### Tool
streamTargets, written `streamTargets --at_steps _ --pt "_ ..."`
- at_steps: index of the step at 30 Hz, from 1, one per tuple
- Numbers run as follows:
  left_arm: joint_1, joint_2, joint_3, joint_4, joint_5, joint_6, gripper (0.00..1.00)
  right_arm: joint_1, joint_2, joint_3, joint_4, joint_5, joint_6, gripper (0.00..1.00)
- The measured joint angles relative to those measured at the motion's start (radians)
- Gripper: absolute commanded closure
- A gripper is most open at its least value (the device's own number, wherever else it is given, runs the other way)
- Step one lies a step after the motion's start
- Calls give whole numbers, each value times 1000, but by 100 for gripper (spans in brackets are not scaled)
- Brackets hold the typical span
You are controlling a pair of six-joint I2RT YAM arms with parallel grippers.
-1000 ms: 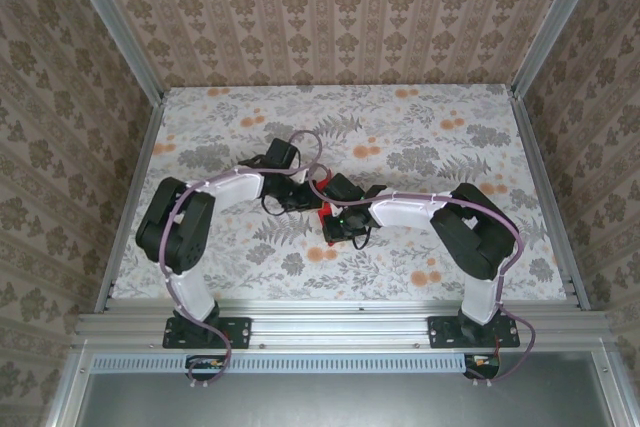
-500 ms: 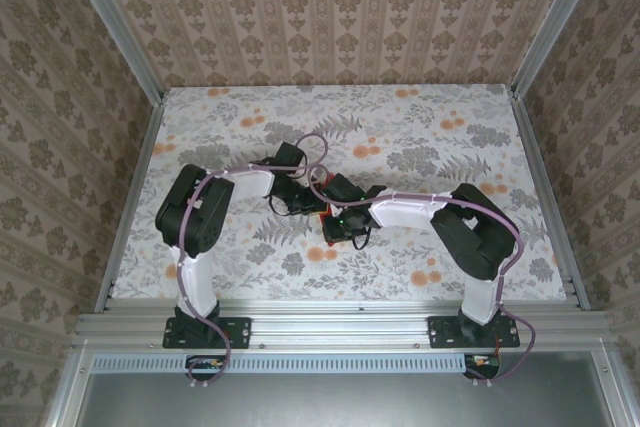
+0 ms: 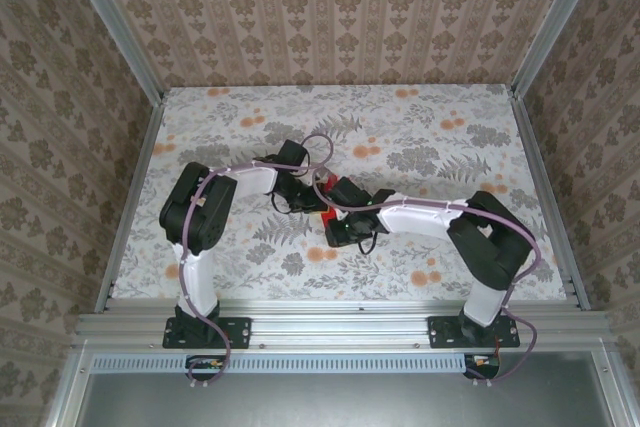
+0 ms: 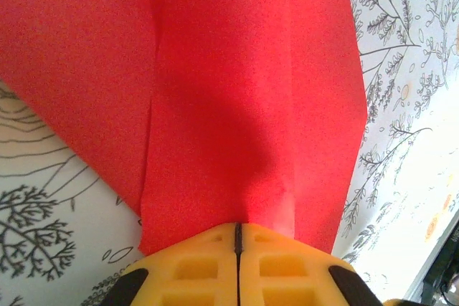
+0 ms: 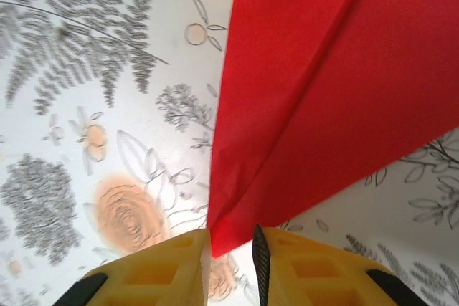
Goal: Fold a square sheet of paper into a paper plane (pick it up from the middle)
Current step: Fourth fold the wing at the center of the table.
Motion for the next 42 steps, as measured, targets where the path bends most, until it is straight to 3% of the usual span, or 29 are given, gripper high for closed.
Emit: streamTargets --at_steps 6,14,42 --pt "-3 0 0 0 0 17 93 -36 -60 -38 91 -114 59 76" --pt "-4 0 1 -3 -1 25 93 -48 42 -41 200 -224 119 77" --pt "-17 23 59 -79 -23 62 93 -50 90 -84 256 -249 124 79"
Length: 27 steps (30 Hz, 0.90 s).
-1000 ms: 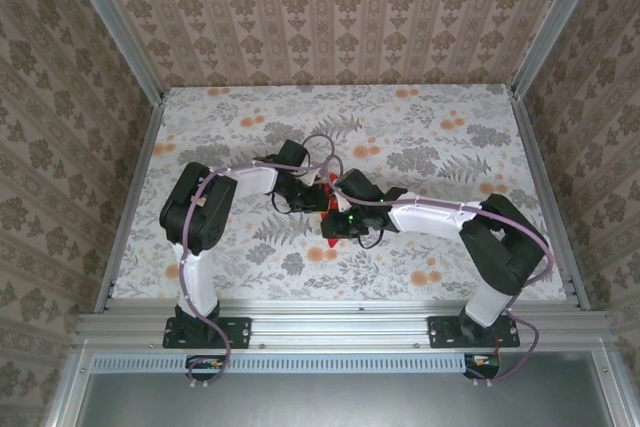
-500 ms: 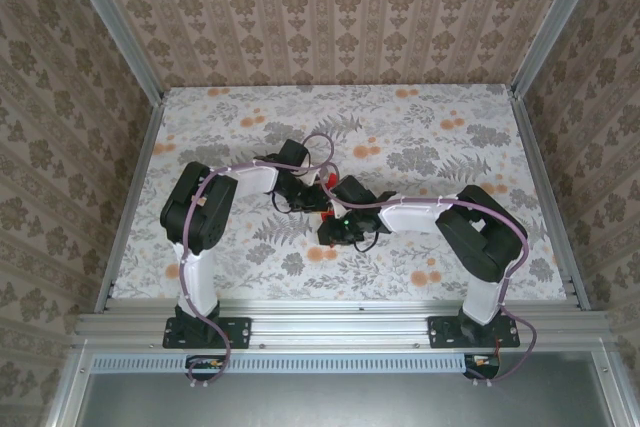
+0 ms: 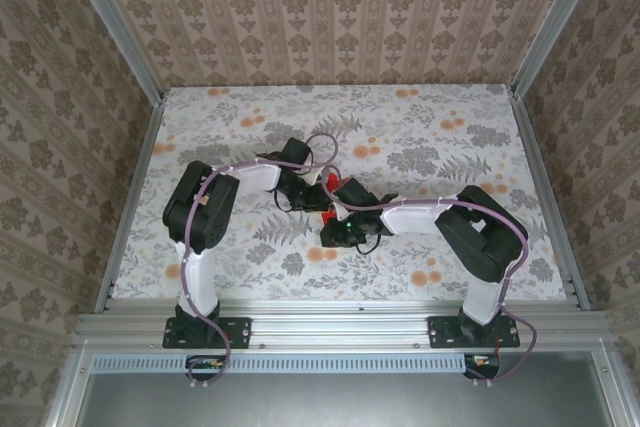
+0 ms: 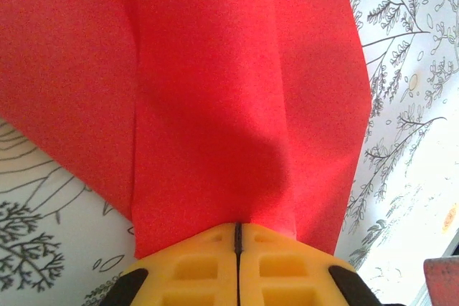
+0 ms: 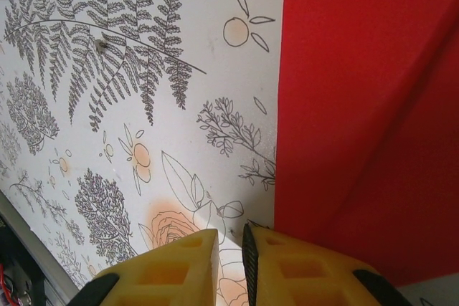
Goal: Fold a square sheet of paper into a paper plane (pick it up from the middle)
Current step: Fourth fold the wing at the center of the table.
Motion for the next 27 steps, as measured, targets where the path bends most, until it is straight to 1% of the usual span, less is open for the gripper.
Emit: streamTargets --at_steps 4,9,14,18,27 --pt "-8 7 14 -11 -5 8 93 0 -29 -19 -5 3 0 78" --pt "-14 10 25 -23 -18 14 93 -9 -122 -56 -20 3 19 78" --pt "-16 13 32 -31 -23 15 93 -63 -181 -64 -7 2 34 78" --pt "-16 13 32 -31 -23 17 93 -90 -150 -50 6 -4 38 78" --pt "-16 13 32 -32 -22 23 94 -90 -3 15 53 -48 40 78"
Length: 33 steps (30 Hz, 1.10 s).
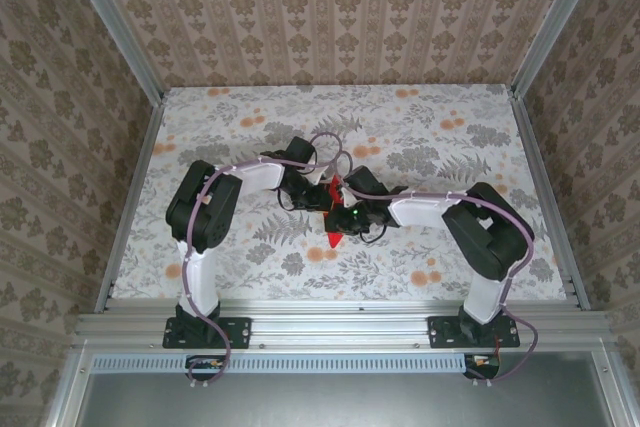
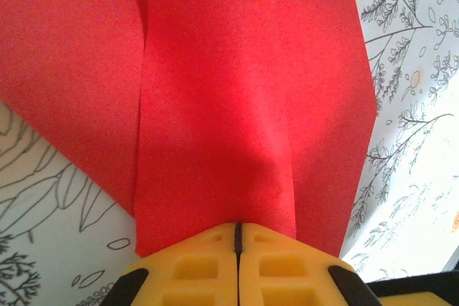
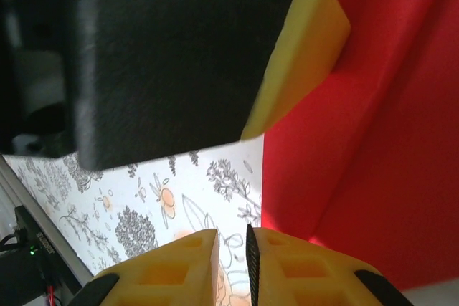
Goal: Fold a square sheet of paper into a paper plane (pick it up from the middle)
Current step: Fourth fold the wing at the center of the table.
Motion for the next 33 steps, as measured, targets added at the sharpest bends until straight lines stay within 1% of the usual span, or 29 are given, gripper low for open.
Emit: streamTargets --at_steps 6,12,19,26,30,33 --pt "0 0 2 -3 0 0 93 -4 42 8 5 -1 -7 78" --pt "1 2 8 -8 0 -1 93 -6 44 10 2 2 -26 79" --pt "2 29 63 -55 -3 -9 93 -6 44 5 6 16 -45 81" --pt "2 71 133 -95 -8 -29 93 -5 44 -11 47 33 -61 81" --pt "6 76 142 -80 -13 -63 92 -5 43 -20 61 37 -64 82" --pt "18 85 161 -39 -41 -89 92 -5 41 -26 69 37 -72 82"
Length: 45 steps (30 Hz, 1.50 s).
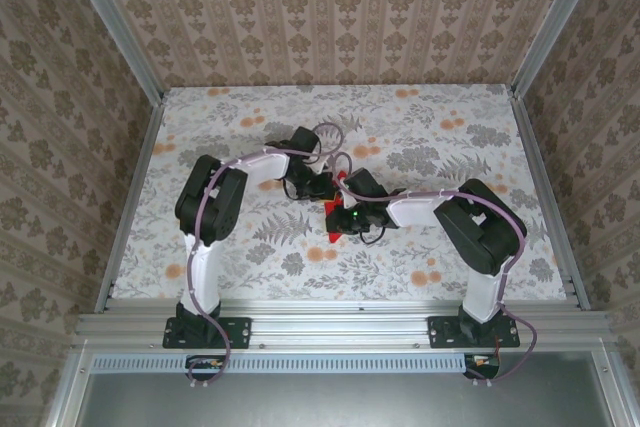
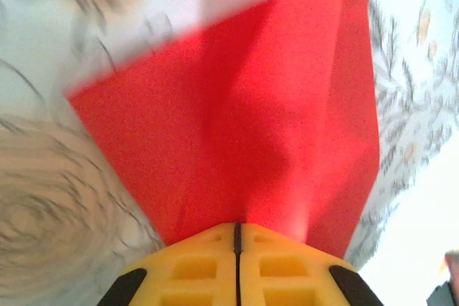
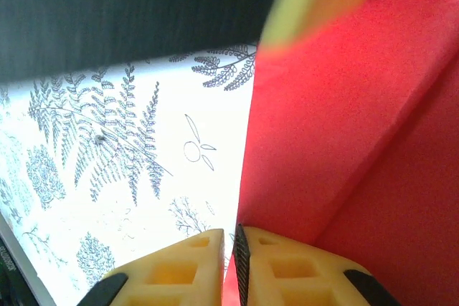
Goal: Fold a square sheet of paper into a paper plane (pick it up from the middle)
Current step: Fourth fold the wing at the center of the table.
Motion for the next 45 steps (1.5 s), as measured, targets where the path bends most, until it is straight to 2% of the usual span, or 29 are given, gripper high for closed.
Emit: streamTargets --at_steps 11,20,26,31,38,45 --pt "29 87 146 51 -55 -40 91 3 -2 -6 8 4 -14 83" --pt "24 119 224 -4 -113 -16 90 10 -8 -12 8 11 -21 83" --pt "36 95 230 -31 -151 18 85 14 -11 -15 10 10 -23 83" --pt "38 -60 130 -32 -163 24 82 14 -11 -19 18 -11 -11 83" --pt "27 -354 -166 50 -147 -8 82 15 -13 -26 29 -41 21 82" --pt "-26 -463 -413 123 -148 -91 82 4 -47 -34 7 -60 68 75"
